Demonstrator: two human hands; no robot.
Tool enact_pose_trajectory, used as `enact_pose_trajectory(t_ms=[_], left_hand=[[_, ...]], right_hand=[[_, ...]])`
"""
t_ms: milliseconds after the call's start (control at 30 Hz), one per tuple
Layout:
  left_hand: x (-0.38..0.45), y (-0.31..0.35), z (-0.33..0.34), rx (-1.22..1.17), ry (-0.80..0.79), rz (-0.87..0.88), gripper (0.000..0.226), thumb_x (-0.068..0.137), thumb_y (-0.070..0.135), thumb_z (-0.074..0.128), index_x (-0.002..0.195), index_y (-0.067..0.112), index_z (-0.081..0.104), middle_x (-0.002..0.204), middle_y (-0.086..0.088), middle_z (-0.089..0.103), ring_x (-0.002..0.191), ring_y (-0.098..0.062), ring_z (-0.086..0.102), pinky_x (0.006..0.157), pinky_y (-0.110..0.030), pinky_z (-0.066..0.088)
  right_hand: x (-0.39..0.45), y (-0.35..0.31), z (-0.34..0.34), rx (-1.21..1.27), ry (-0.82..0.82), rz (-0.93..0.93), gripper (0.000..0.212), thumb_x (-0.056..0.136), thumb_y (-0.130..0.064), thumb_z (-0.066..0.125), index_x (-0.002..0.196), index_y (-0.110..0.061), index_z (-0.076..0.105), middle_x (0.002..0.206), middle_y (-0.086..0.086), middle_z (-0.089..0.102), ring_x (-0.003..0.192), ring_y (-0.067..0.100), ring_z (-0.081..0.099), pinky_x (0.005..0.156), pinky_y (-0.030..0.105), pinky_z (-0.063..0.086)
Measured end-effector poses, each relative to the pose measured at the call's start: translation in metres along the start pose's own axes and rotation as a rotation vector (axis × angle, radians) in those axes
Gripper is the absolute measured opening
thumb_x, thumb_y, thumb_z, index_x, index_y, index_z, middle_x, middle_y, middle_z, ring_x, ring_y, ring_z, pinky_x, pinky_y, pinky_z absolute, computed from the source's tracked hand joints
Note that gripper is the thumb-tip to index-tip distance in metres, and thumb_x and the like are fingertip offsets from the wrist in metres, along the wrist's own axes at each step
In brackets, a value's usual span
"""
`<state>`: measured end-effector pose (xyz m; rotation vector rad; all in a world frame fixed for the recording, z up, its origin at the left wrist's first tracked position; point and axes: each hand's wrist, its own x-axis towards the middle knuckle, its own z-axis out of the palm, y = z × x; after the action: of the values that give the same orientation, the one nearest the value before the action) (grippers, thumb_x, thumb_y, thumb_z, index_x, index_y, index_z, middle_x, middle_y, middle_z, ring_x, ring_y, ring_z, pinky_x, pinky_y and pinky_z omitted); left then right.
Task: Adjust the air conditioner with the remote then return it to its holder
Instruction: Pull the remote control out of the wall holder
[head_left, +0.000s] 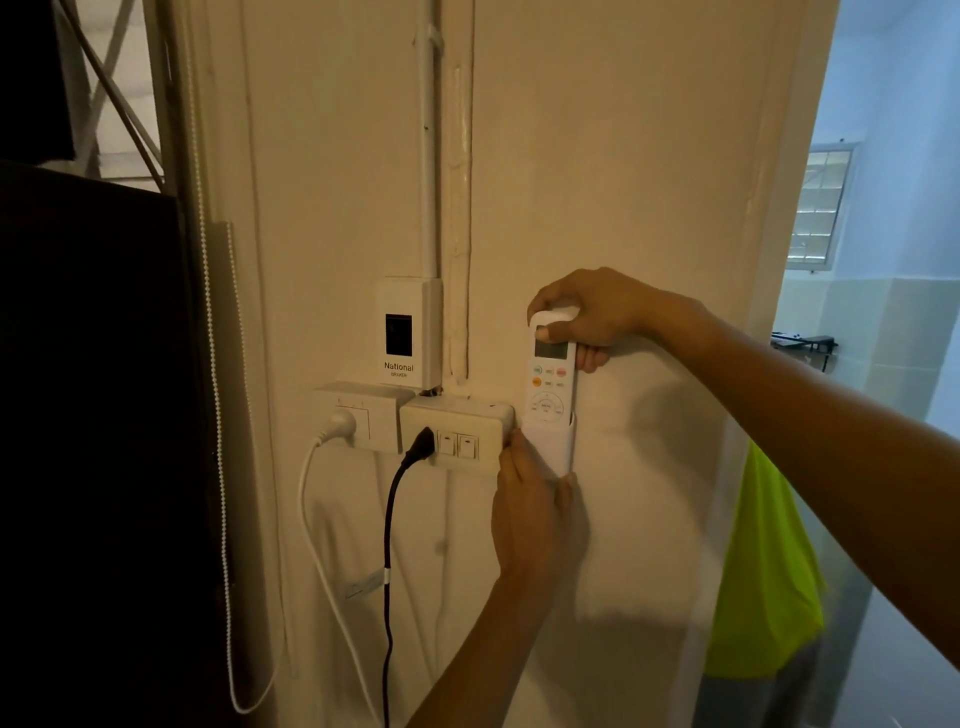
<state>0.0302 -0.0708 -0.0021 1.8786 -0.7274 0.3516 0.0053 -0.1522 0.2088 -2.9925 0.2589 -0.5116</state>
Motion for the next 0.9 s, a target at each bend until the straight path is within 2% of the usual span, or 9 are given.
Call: enact_pose_trajectory(t_ms=[133, 267, 433, 533, 633, 700, 833, 900], left_hand=[[-0.001, 0.000, -0.001, 0.005, -0.008, -0.009, 0.073, 0.089, 0.029, 0.056, 0.146, 0.013, 0.012, 0.147, -0.007, 0.032, 0.133, -0.023, 0.039, 0.102, -0.038, 0.044], [0.000, 0.000, -0.001, 0.008, -0.014, -0.025, 0.073, 0.089, 0.029, 0.057, 0.146, 0.013, 0.013, 0.146, -0.007, 0.033, 0.132, -0.023, 0.040, 0.102, -0.037, 0.045], [0.001, -0.001, 0.002, 0.035, -0.005, -0.013, 0.073, 0.090, 0.030, 0.054, 0.146, 0.012, 0.011, 0.145, -0.007, 0.034, 0.130, -0.021, 0.043, 0.102, -0.032, 0.044], [0.001, -0.001, 0.003, 0.000, -0.015, -0.033, 0.074, 0.090, 0.029, 0.055, 0.146, 0.014, 0.010, 0.147, -0.009, 0.034, 0.129, -0.022, 0.045, 0.101, -0.034, 0.046], [0.003, -0.002, 0.004, 0.010, -0.012, -0.034, 0.074, 0.090, 0.029, 0.055, 0.146, 0.012, 0.011, 0.147, -0.008, 0.033, 0.131, -0.022, 0.043, 0.102, -0.032, 0.044], [0.004, -0.004, 0.004, 0.017, -0.014, -0.027, 0.073, 0.090, 0.029, 0.055, 0.146, 0.012, 0.012, 0.147, -0.008, 0.034, 0.130, -0.021, 0.043, 0.103, -0.032, 0.045], [0.003, -0.001, 0.003, -0.019, -0.003, -0.027, 0.077, 0.089, 0.027, 0.057, 0.147, 0.013, 0.008, 0.148, -0.008, 0.030, 0.132, -0.024, 0.040, 0.103, -0.038, 0.046], [0.003, 0.000, 0.002, -0.027, -0.017, -0.029, 0.077, 0.089, 0.026, 0.057, 0.146, 0.014, 0.008, 0.148, -0.008, 0.030, 0.133, -0.024, 0.040, 0.104, -0.039, 0.045]], right_hand=[[-0.002, -0.004, -0.001, 0.026, 0.010, 0.014, 0.032, 0.090, -0.027, 0.058, 0.120, -0.018, 0.060, 0.103, -0.003, 0.056, 0.070, 0.017, 0.058, 0.075, 0.032, 0.054], [-0.003, -0.005, -0.001, 0.033, 0.024, 0.014, 0.033, 0.090, -0.026, 0.058, 0.121, -0.017, 0.059, 0.106, -0.002, 0.057, 0.076, 0.018, 0.057, 0.074, 0.031, 0.052], [0.004, -0.001, -0.038, 0.183, 0.036, 0.095, 0.024, 0.088, -0.025, 0.061, 0.112, -0.024, 0.059, 0.088, 0.004, 0.067, 0.057, 0.020, 0.071, 0.056, 0.033, 0.061], [0.006, -0.001, -0.049, 0.113, 0.033, 0.084, 0.027, 0.089, -0.027, 0.060, 0.115, -0.022, 0.059, 0.095, 0.002, 0.066, 0.064, 0.020, 0.070, 0.065, 0.034, 0.060], [0.007, 0.001, -0.047, 0.193, 0.001, 0.103, 0.025, 0.088, -0.027, 0.061, 0.113, -0.021, 0.058, 0.087, 0.012, 0.073, 0.060, 0.025, 0.073, 0.061, 0.037, 0.062], [0.006, 0.003, -0.050, 0.214, 0.007, 0.109, 0.025, 0.088, -0.027, 0.061, 0.112, -0.021, 0.058, 0.085, 0.015, 0.073, 0.062, 0.029, 0.073, 0.065, 0.041, 0.061], [0.002, 0.004, -0.064, 0.214, 0.080, 0.096, 0.027, 0.087, -0.027, 0.062, 0.114, -0.021, 0.061, 0.086, 0.007, 0.070, 0.075, 0.034, 0.072, 0.076, 0.047, 0.059], [-0.001, 0.005, -0.069, 0.186, 0.087, 0.091, 0.028, 0.087, -0.028, 0.062, 0.115, -0.023, 0.061, 0.092, 0.004, 0.068, 0.083, 0.033, 0.071, 0.081, 0.046, 0.057]])
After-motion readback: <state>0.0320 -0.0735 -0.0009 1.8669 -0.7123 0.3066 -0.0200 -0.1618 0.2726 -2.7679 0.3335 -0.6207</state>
